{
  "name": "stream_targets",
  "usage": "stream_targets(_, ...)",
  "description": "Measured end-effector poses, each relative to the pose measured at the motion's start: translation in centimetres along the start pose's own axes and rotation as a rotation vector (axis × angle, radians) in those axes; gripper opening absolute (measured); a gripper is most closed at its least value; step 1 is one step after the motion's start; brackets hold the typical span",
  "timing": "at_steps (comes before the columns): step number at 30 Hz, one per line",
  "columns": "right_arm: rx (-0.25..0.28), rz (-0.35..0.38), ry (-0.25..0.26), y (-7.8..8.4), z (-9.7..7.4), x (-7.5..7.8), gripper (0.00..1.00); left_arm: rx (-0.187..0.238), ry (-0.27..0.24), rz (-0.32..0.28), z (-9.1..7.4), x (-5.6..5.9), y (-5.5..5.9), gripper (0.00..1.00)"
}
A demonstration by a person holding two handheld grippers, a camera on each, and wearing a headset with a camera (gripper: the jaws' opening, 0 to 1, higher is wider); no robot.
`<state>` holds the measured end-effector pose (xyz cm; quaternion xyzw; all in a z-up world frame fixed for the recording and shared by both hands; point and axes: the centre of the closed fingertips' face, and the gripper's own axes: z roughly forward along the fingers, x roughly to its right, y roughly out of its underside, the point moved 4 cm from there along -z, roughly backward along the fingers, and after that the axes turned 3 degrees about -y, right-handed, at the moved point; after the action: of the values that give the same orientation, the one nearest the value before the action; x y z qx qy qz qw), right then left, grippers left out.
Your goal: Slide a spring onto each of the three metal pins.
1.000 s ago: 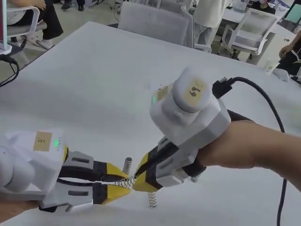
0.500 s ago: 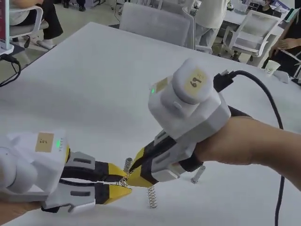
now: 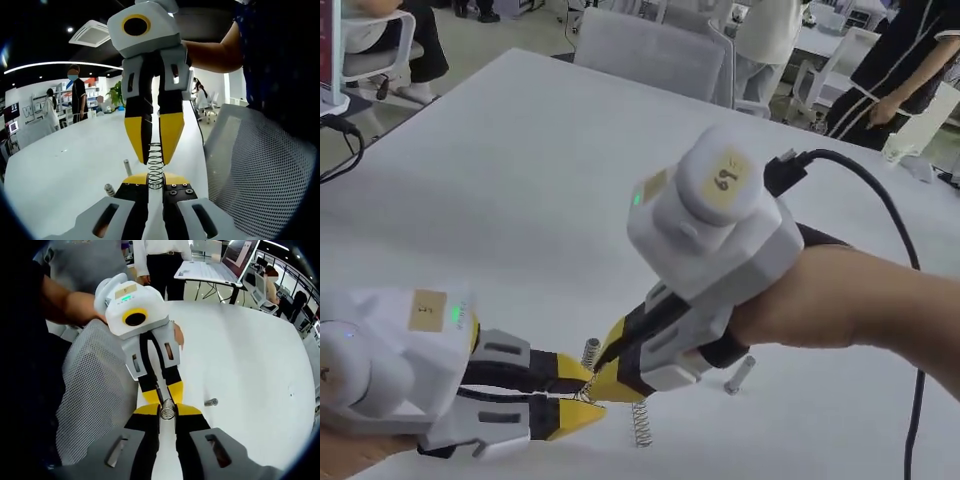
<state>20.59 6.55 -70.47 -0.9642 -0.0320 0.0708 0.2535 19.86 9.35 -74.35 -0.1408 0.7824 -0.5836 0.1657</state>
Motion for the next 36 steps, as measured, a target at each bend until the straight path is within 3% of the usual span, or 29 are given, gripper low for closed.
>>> stream_targets(3,-0.003,-0.003,-0.004,0.07,0.29,-0.02,0.09,0.022,-0.002,-0.01,-0.15,-0.08,-0.25,0.02)
stream_targets(25,-0.014,0.001,0.003,0.24,0.39,0.27,0.08,0.039,-0.012,-0.022,-0.1,-0.24,-0.33,0.02)
stream_targets(36,-0.053,-0.007,0.022,0.63,0.5,0.52,0.08,0.042,-0.021,-0.035,0.48,-0.28,-0.07,0.03)
